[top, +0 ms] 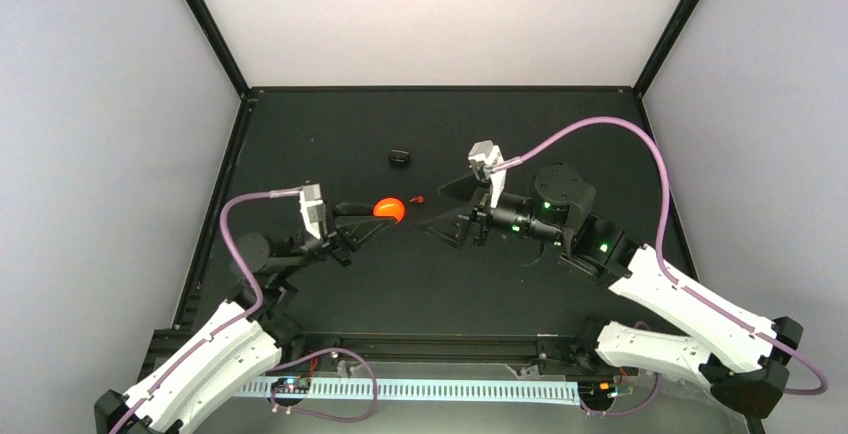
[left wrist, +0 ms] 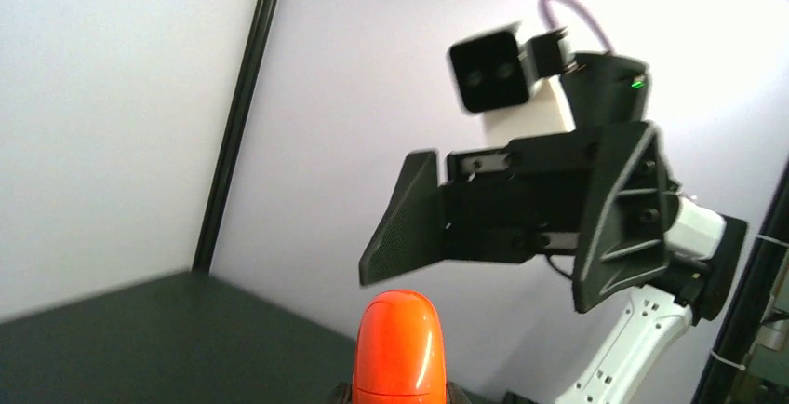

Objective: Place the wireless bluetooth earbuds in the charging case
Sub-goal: Open the charging case.

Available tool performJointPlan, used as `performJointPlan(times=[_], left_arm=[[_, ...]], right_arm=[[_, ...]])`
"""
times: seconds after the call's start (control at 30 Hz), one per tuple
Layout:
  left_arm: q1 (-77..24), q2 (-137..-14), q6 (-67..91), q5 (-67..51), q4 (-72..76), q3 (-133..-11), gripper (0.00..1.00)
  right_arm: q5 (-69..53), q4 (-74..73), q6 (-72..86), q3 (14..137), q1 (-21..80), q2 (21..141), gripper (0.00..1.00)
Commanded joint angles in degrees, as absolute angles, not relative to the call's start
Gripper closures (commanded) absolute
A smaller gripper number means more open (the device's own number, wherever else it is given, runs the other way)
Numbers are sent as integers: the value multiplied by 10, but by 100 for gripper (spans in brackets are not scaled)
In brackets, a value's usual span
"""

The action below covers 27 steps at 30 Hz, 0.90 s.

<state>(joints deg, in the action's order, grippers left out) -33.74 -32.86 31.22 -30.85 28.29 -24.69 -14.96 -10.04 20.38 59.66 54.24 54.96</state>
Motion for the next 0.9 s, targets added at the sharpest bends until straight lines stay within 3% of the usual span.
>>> performJointPlan(times=[0.0,0.23,0.53,0.87], left_arm=[[-334,-297,275,-307,440,-227,98],[-335,-308,278,-376,482,-232,98],[-336,-331,258,-469,419,-273,98],[-337,-332,230,-481,387,-287,98]], right_arm=[[-228,-60,214,607,540,548,7],[-251,-52,214,628,541,588,7],[-233,-97,184,689,557,632,7],[-252,-163,120,720,580,646,7]])
